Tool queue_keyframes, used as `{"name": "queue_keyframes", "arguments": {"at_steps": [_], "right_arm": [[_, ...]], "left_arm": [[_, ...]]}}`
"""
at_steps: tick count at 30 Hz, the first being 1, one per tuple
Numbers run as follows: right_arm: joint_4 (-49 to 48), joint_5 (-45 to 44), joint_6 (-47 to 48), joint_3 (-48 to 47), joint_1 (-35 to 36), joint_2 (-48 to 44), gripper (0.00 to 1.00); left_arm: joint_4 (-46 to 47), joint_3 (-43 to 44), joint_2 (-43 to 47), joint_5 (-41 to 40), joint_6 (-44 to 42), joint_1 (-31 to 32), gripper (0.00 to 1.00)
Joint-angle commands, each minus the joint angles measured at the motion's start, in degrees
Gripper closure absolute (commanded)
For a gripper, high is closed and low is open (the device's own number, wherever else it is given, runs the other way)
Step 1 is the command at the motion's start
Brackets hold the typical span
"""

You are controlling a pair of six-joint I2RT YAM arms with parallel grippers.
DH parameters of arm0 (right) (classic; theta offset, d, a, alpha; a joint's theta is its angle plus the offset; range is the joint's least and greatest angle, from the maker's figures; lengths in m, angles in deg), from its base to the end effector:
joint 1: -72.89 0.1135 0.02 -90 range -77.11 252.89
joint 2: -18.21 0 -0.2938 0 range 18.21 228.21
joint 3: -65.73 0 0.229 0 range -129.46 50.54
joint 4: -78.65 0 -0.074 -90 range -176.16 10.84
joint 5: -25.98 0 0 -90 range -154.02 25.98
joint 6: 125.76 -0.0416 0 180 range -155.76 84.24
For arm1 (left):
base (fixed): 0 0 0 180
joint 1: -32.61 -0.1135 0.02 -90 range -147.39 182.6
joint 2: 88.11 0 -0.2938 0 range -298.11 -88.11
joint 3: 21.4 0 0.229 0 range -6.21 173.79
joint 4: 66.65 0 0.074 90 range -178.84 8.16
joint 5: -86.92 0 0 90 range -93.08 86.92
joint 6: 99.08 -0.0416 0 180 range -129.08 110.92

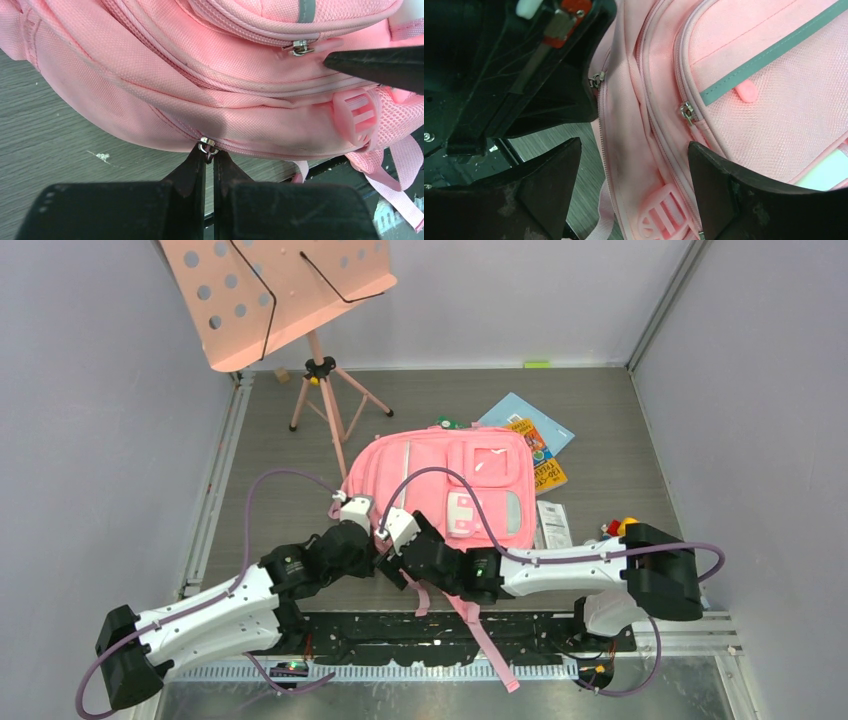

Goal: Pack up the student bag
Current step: Unzip the student bag at the center of the board.

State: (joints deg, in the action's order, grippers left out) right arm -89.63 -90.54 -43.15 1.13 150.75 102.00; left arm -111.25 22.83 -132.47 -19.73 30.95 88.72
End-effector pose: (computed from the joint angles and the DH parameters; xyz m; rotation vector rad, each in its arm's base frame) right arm 0.0812 0.2893 0.2732 -0.9630 1.8399 0.4332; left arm 0.0767 -0.0928 0.2383 0.1876 2.3581 -0.5016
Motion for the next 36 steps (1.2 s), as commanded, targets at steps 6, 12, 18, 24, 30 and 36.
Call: {"name": "queue_keyframes", "arguments": {"at_steps": [6, 12, 18, 24, 30, 36], "right_arm": [[-9.76, -13.0, -0.12, 3.47, 2.0, 1.77, 0.24], [-13.17, -16.38, -1.17, 5.69, 2.03, 3.56, 0.46], [-14.3, -19.04, -1.07, 5.96, 2.02, 3.02, 0.85], [-11.31, -20.0, 0.02, 6.87, 2.09, -1.9, 0.99], [-9.25, -18.3, 0.18, 9.23, 2.12, -7.88, 1.0], [-5.97, -15.56, 0.04, 9.3, 2.27, -11.12, 0.99]], "left_arm": [[7.96, 3.39, 1.35, 1.26, 1.1, -0.04, 1.0], [7.75, 3.83, 1.02, 1.95, 1.15, -0.04, 1.0], [4.35, 6.6, -0.92, 0.18, 1.14, -0.27, 1.0], [-1.18, 10.73, -2.46, 1.02, 1.62, -5.26, 1.0], [-7.7, 17.39, -3.96, 6.19, -3.45, -13.27, 1.0], [-15.38, 25.21, -8.47, 9.39, -11.67, -19.49, 1.0]]}}
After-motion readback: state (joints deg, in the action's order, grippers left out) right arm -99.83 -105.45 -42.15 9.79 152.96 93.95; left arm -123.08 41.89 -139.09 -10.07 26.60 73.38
